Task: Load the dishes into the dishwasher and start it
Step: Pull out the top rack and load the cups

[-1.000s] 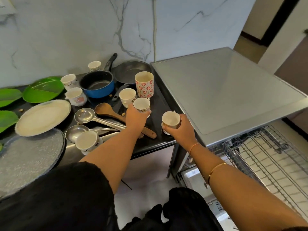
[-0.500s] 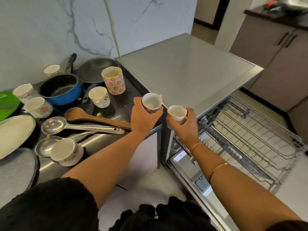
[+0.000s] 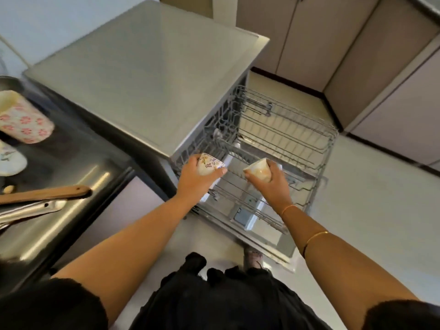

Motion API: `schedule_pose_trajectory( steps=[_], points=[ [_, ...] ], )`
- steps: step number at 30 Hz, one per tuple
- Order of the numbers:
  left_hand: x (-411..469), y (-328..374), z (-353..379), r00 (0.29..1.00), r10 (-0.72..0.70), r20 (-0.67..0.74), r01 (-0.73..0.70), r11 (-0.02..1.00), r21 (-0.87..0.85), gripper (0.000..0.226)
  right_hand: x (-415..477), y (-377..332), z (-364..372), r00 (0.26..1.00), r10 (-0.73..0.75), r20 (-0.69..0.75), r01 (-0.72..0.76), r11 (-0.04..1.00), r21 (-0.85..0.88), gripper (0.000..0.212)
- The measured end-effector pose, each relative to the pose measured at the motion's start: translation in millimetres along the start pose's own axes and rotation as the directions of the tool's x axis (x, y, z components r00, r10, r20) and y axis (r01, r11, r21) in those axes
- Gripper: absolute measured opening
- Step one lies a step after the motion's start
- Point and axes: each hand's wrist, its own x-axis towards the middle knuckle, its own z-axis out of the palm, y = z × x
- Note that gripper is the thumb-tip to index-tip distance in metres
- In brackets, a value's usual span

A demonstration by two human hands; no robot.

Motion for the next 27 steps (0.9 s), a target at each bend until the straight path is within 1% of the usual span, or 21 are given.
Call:
schedule_pose_trajectory(
  steps=[2, 4, 6, 7, 10, 14, 16, 18, 20, 23, 27],
  points=[
    [10, 0, 23, 0.995, -0.093, 0.030, 0.093, 0.995, -0.026, 0.063, 12, 19, -18, 0.998, 0.064, 0.021, -0.062, 0.996, -0.069, 0.079],
    [20, -1, 46, 0.982, -0.175, 0.074, 0.177, 0.984, -0.020, 0.068, 24, 39, -36, 0.985, 0.160, 0.060, -0.154, 0.984, -0.087, 0.076],
    [28, -3, 71, 0.962, -0.242, 0.127, 0.238, 0.970, 0.045, 0.076, 34, 60, -52, 0.966, 0.241, 0.096, -0.233, 0.968, -0.091, 0.075],
    [31, -6, 80, 0.956, -0.251, 0.151, 0.238, 0.966, 0.099, 0.079, 37, 69, -57, 0.960, 0.259, 0.109, -0.246, 0.961, -0.124, 0.075],
    [38, -5, 112, 0.953, -0.249, 0.174, 0.197, 0.942, 0.272, 0.073, 50, 99, -68, 0.946, 0.295, 0.137, -0.242, 0.919, -0.311, 0.074],
    [45, 0, 140, 0.952, -0.235, 0.194, 0.148, 0.914, 0.377, 0.062, 61, 127, -68, 0.943, 0.297, 0.148, -0.179, 0.831, -0.527, 0.065],
    [48, -3, 152, 0.960, -0.208, 0.189, 0.108, 0.895, 0.432, 0.061, 65, 140, -62, 0.946, 0.289, 0.148, -0.145, 0.782, -0.606, 0.057],
    [50, -7, 162, 0.968, -0.179, 0.177, 0.073, 0.874, 0.481, 0.062, 67, 150, -54, 0.953, 0.263, 0.151, -0.089, 0.718, -0.690, 0.053],
    [53, -14, 171, 0.970, -0.171, 0.172, 0.055, 0.845, 0.531, 0.066, 70, 160, -45, 0.961, 0.238, 0.144, -0.059, 0.679, -0.732, 0.052],
    [55, -29, 181, 0.977, -0.124, 0.172, 0.001, 0.812, 0.583, 0.071, 76, 170, -35, 0.968, 0.223, 0.114, -0.062, 0.654, -0.754, 0.050],
    [62, -44, 189, 0.993, -0.037, 0.116, -0.035, 0.825, 0.564, 0.076, 83, 178, -22, 0.975, 0.209, 0.081, -0.073, 0.638, -0.766, 0.057]
  ],
)
